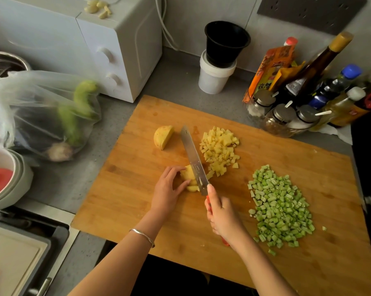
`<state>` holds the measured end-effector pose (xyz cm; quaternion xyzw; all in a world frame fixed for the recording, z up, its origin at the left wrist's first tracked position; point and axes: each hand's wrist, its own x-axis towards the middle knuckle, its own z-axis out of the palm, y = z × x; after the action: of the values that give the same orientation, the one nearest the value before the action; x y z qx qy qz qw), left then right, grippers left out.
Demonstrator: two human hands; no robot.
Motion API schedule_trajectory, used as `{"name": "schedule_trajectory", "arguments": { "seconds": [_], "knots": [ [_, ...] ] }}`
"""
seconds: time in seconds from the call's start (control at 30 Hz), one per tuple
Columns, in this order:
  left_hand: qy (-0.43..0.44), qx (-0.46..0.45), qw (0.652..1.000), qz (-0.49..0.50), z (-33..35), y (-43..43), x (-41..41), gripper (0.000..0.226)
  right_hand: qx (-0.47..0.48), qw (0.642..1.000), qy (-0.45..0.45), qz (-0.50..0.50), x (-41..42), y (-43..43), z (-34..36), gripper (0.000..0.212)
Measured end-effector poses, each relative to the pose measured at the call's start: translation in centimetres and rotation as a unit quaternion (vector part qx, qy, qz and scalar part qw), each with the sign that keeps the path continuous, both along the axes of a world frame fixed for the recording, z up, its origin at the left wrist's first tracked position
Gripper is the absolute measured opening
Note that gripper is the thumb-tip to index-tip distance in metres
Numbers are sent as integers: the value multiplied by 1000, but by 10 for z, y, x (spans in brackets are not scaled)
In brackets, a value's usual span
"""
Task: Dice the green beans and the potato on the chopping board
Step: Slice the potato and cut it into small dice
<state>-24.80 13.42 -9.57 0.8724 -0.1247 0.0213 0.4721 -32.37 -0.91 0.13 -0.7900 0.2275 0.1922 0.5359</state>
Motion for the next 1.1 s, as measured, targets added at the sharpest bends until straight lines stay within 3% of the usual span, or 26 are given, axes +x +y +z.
{"name": "schedule_trajectory", "arguments": {
  "seconds": [1.1],
  "knots": [
    [3,-16,1000,26,1,1,1,37,-6,999,53,4,7,2,-9,59]
  ]
}}
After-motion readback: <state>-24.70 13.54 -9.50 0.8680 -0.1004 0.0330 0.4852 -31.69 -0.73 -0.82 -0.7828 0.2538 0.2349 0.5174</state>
